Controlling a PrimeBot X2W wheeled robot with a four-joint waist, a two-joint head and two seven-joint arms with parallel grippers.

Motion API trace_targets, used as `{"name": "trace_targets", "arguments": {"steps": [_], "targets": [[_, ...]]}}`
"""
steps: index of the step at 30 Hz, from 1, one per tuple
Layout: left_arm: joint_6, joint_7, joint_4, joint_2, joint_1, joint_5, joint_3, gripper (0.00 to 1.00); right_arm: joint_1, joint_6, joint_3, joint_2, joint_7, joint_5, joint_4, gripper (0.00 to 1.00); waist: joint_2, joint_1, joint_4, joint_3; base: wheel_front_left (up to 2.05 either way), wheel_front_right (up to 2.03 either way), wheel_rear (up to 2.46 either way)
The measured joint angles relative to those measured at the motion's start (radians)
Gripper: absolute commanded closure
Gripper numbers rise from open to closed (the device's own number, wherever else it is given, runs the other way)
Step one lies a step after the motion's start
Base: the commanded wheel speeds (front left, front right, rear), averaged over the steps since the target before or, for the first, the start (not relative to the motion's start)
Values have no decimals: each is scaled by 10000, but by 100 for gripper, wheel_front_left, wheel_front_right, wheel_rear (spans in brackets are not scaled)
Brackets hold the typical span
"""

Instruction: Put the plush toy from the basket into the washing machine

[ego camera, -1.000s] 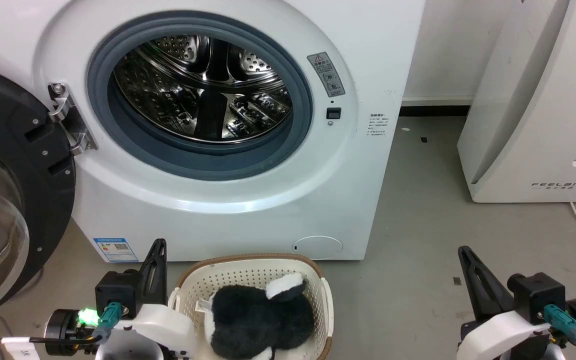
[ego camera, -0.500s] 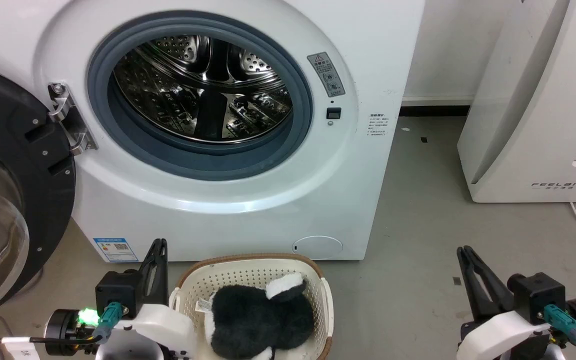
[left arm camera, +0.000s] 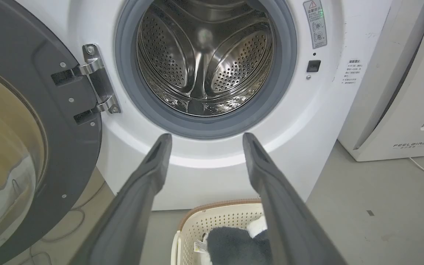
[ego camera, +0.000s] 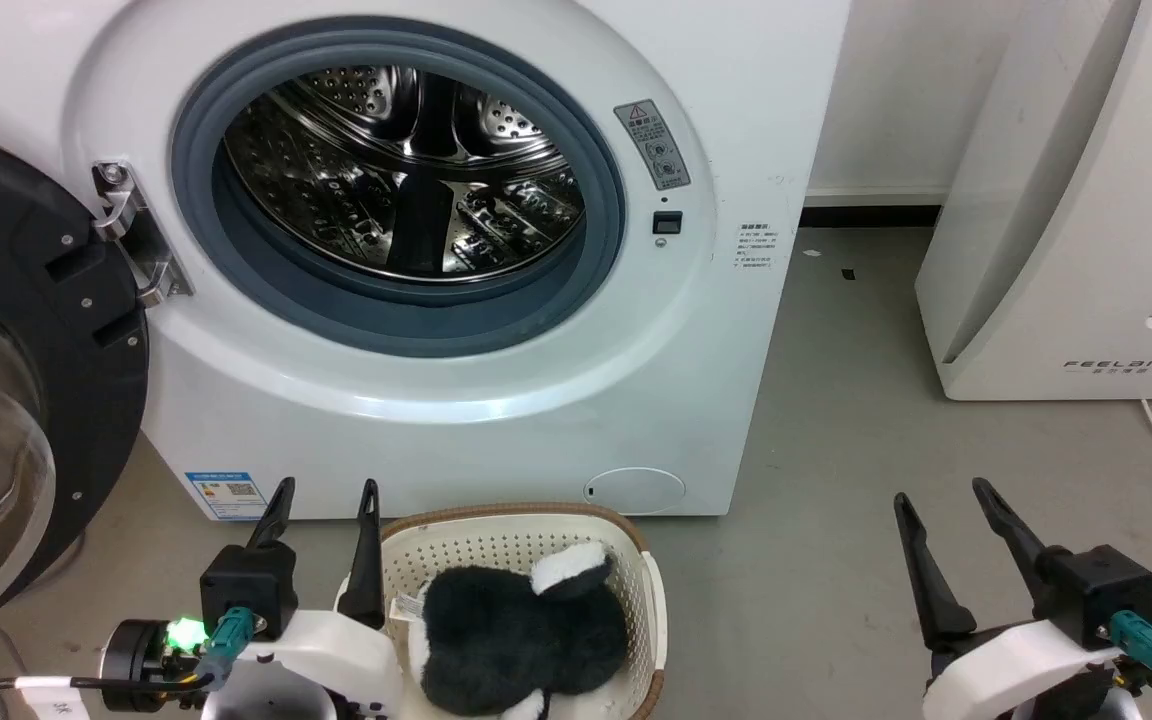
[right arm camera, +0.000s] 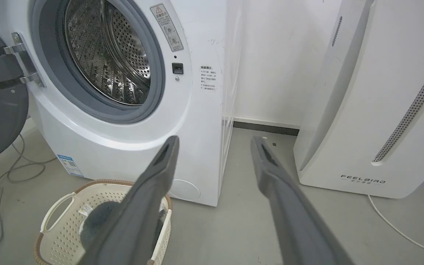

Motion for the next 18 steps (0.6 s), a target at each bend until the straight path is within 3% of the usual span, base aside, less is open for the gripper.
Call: {"name": "trace_targets", "arguments": {"steps": [18], "targets": [[77, -362, 1402, 2, -888, 8, -500, 0, -20, 0, -84, 0, -378, 525, -159, 0, 0, 0, -87, 590, 0, 0, 0]]}}
